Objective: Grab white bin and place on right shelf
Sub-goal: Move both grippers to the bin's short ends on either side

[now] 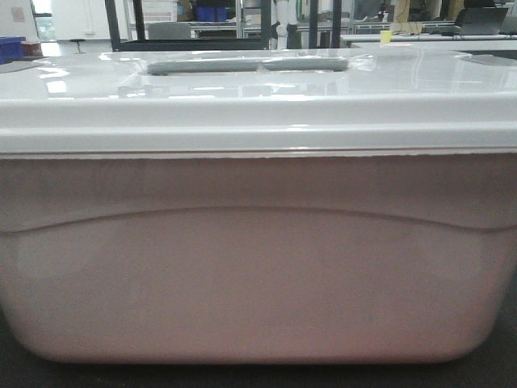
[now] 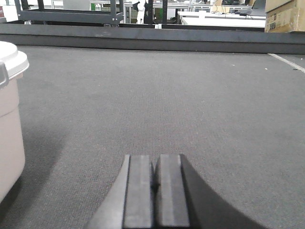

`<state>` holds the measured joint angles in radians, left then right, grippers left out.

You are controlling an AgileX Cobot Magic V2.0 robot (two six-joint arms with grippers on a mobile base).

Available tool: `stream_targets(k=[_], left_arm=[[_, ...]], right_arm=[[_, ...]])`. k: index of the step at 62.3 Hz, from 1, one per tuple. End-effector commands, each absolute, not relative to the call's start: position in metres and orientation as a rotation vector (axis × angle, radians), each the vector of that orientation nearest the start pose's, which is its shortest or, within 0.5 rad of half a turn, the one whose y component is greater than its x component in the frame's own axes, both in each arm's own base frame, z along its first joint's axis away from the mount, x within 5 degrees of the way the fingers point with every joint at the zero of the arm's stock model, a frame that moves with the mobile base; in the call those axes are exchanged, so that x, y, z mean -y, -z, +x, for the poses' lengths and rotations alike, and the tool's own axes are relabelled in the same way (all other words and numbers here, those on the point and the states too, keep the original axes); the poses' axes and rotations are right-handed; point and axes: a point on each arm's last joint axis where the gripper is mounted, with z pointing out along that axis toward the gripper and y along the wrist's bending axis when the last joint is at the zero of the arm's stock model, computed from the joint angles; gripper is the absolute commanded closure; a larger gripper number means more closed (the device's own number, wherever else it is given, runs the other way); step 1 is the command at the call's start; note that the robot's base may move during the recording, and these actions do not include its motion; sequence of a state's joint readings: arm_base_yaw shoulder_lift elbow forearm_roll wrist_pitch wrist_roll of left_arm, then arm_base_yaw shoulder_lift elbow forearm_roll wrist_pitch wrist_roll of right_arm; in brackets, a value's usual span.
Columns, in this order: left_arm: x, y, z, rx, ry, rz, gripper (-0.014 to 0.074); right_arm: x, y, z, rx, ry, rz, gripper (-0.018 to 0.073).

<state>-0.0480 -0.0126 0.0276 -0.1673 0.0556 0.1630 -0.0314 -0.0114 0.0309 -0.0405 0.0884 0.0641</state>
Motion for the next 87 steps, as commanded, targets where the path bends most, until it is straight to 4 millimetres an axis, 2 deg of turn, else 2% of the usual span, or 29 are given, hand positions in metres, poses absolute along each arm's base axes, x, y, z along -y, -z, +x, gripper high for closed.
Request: stream_targets(k=[1, 51, 66, 70, 76, 87], left_arm=[[0.002, -0.202, 0.056, -1.471, 0.045, 0.029, 0.0715], [0.002, -0.203, 0.056, -1.459, 0.06, 0.011, 0.0715], [-0.001, -0.218, 0.054, -1.314, 0.049, -0.02, 0.0715], [-0.002, -0.227, 0.052, -1.263, 0.055, -0.037, 0.0715], [-0.001, -0.253, 0.046, -1.221, 0.066, -0.03, 0.0715], [0.003, -0.309, 0.036, -1.318, 0.022, 0.07, 0.071]], right_arm=[[0.002, -0.204, 0.055, -1.491, 0.009, 0.04, 0.0491], [0.002, -0.206, 0.055, -1.473, 0.008, 0.039, 0.0491], [0.001, -0.214, 0.054, -1.389, 0.006, 0.037, 0.0491], [0.002, -0.224, 0.052, -1.315, -0.013, 0.052, 0.0491], [0.002, -0.25, 0.046, -1.227, -0.04, 0.074, 0.0491], [0.001, -0.315, 0.032, -1.187, -0.055, 0.078, 0.0491]])
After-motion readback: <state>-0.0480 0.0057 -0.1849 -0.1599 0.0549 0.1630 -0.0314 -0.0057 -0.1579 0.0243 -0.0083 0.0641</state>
